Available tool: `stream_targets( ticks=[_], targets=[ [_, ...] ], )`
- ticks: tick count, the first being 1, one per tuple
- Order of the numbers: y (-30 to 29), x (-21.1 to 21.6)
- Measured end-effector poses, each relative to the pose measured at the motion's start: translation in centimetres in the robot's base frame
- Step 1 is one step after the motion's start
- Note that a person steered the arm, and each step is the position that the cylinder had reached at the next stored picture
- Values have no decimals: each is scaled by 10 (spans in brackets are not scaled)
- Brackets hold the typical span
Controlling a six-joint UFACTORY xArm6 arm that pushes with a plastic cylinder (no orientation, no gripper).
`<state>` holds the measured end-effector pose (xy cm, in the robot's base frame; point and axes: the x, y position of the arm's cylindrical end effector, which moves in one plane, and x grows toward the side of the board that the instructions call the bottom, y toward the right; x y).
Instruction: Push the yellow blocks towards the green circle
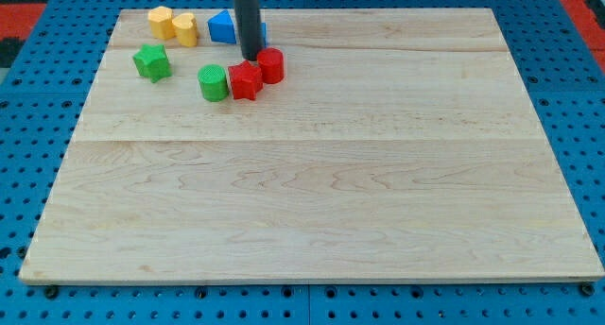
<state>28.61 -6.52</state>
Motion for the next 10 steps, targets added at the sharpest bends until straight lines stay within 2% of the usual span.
stream_targets(
  ticks=[2,5,6,7,8,9,10],
  targets=[
    [-34,2],
    [-132,-11],
    [-157,-38],
    [-199,-38],
    [-212,-62],
    [-162,-95],
    [-115,-94]
  ],
)
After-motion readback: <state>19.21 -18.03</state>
